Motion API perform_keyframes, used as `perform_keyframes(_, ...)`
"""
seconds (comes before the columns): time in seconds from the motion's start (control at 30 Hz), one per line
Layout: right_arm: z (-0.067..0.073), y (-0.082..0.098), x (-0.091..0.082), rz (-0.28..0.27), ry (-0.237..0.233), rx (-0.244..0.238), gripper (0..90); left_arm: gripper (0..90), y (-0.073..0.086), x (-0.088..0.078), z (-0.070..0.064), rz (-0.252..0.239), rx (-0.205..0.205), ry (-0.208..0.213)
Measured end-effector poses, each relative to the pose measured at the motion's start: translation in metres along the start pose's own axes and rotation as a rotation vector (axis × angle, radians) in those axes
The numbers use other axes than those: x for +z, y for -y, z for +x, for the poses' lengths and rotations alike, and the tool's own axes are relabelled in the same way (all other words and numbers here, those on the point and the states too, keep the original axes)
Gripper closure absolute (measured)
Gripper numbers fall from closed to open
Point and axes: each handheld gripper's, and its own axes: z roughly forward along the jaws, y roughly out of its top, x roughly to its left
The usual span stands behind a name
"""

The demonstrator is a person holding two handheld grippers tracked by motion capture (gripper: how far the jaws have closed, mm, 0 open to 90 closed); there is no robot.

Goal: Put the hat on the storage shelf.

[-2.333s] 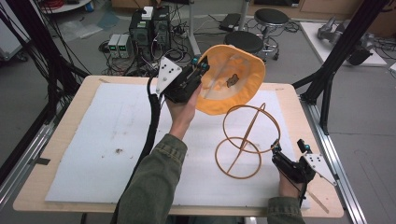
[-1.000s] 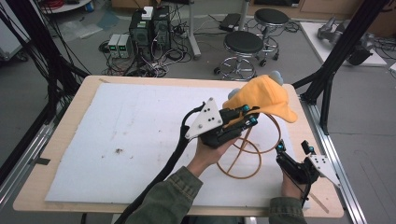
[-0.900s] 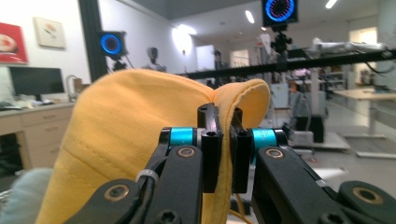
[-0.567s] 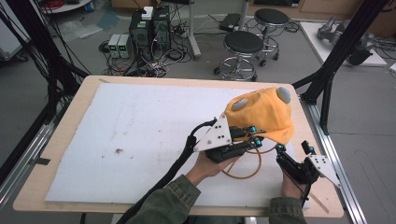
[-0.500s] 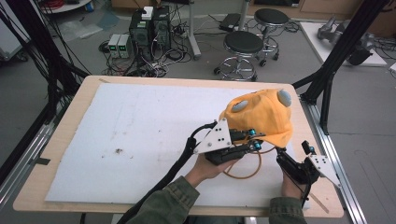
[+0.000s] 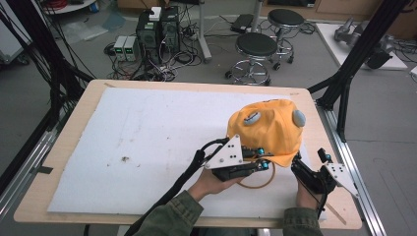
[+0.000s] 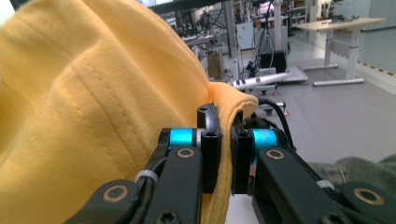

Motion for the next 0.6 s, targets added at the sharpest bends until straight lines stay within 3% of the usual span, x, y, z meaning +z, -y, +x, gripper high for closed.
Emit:
perform_keyframes(0.23, 0.0000, 0.0000, -0.0002, 0.000, 0.000, -0.001, 11.4, 86.0, 0.0032, -0.0016, -0.0006, 0.063, 0.019, 0.011)
perform_keyframes(0.43, 0.0000, -0.0001, -0.0005, -0.001, -0.002, 0.002, 11.4, 84.6, 0.0071, -0.0031, -0.0010, 0.060, 0.004, 0.018)
perform_keyframes(0.6, -0.0011, 0.0000, -0.0010, -0.002, 0.002, 0.012, 11.4, 73.4, 0.0066, -0.0029, -0.0046, 0.059, 0.021, 0.028)
